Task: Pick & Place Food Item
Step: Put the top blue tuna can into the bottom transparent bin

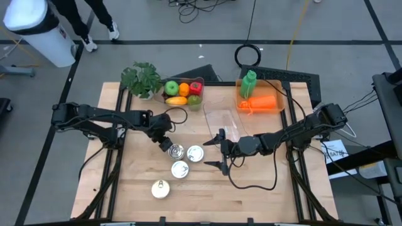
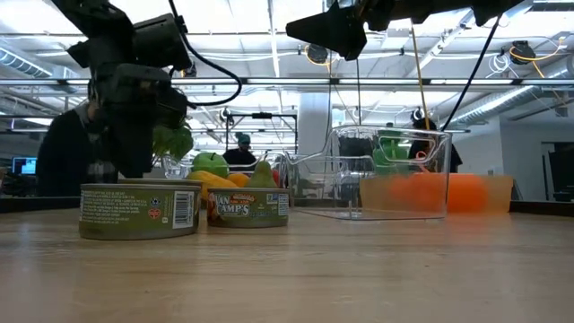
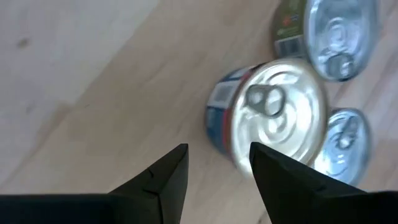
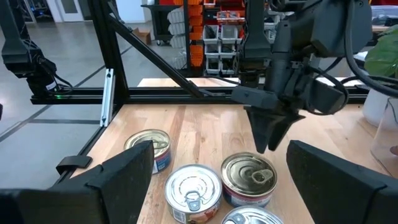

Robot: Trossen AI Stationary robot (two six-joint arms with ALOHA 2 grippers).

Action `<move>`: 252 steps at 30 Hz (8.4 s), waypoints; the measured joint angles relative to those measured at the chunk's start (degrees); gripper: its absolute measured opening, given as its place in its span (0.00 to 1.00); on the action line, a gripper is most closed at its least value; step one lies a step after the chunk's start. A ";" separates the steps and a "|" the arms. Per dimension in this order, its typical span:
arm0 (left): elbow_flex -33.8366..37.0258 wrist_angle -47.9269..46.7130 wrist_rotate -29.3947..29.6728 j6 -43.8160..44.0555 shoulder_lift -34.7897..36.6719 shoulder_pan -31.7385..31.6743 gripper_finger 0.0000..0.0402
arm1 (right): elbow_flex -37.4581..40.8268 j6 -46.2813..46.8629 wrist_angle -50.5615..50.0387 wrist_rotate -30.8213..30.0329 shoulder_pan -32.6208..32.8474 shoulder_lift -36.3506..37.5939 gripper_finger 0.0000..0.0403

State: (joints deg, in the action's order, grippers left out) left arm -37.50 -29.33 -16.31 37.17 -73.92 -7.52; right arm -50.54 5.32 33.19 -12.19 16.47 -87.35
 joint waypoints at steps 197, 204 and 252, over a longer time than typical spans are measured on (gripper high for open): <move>5.95 38.88 46.89 4.55 -8.21 12.17 0.83 | 0.00 -0.61 -0.46 -0.13 -0.81 0.00 0.86; 5.00 43.16 48.92 4.72 -15.13 12.14 0.83 | 0.00 -0.46 -0.37 -0.17 -1.01 0.00 0.86; -6.88 44.00 55.56 -68.32 -14.02 30.87 0.49 | -0.04 -28.81 4.67 -18.99 1.51 -9.33 0.81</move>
State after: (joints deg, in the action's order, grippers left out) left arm -44.38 14.67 39.25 -31.15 -87.94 23.35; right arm -50.59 -23.49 37.85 -31.17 17.98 -96.68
